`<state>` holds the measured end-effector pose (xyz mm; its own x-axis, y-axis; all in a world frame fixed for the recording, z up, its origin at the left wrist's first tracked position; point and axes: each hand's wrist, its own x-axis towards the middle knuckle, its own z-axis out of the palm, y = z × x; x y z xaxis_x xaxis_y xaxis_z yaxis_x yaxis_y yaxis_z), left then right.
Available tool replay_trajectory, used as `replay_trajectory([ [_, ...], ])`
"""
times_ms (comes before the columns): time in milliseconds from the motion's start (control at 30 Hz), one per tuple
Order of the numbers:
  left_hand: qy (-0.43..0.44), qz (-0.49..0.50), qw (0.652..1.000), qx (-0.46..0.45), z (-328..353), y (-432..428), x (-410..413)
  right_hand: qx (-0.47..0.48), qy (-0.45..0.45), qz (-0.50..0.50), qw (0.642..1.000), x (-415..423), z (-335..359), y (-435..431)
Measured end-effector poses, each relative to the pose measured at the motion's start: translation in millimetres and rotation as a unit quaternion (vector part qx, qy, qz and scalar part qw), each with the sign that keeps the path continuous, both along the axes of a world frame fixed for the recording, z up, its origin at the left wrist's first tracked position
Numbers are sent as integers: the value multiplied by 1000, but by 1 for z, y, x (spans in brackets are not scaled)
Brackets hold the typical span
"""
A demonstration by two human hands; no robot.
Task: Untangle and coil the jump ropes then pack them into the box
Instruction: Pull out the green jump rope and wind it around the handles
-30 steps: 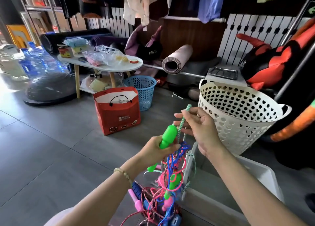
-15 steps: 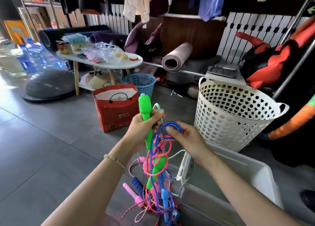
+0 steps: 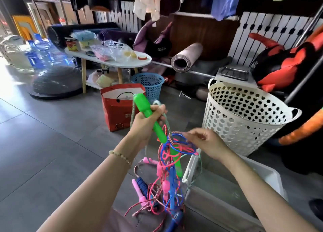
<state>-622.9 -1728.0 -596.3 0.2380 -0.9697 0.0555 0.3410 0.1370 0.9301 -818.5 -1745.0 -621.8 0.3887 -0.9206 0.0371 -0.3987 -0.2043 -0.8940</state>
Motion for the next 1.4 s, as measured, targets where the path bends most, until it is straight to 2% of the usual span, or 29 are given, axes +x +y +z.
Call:
replay_trajectory([
  [100, -51, -49, 997, 1, -1, 2, -14, -9, -23, 58, 998, 14, 0, 5],
  [267, -7, -93, 996, 7, 11, 3, -10, -52, -32, 101, 993, 33, -12, 15],
  [333, -27, -111, 993, 11, 14, 5, -4, -70, -24, 91, 993, 36, -9, 16],
  [467, -180, -135, 974, 13, 0, 6, 13, -51, -83, 27, 995, 36, -5, 16],
  [567, -322, -172, 930, 48, -17, 8, 20, -13, -198, -46, 979, 39, 2, 14],
  [633, -359, -207, 908, 61, -25, 12, 18, 17, -272, -92, 958, 39, 8, 10],
  [700, -373, -215, 900, 62, -27, 16, 12, 31, -305, -120, 944, 37, 12, 7],
  [867, -382, -187, 905, 26, -25, 20, 0, 42, -285, -115, 951, 45, 6, 11],
  [1067, -384, -188, 901, 78, -20, 16, 6, 2, -251, -124, 960, 39, 9, 8],
  [1167, -327, -174, 925, 81, -13, 14, 17, 10, -257, -139, 956, 36, 10, 6],
  [1400, -180, -10, 977, 115, -17, 3, 15, -28, -242, -167, 956, 37, 9, 4],
])
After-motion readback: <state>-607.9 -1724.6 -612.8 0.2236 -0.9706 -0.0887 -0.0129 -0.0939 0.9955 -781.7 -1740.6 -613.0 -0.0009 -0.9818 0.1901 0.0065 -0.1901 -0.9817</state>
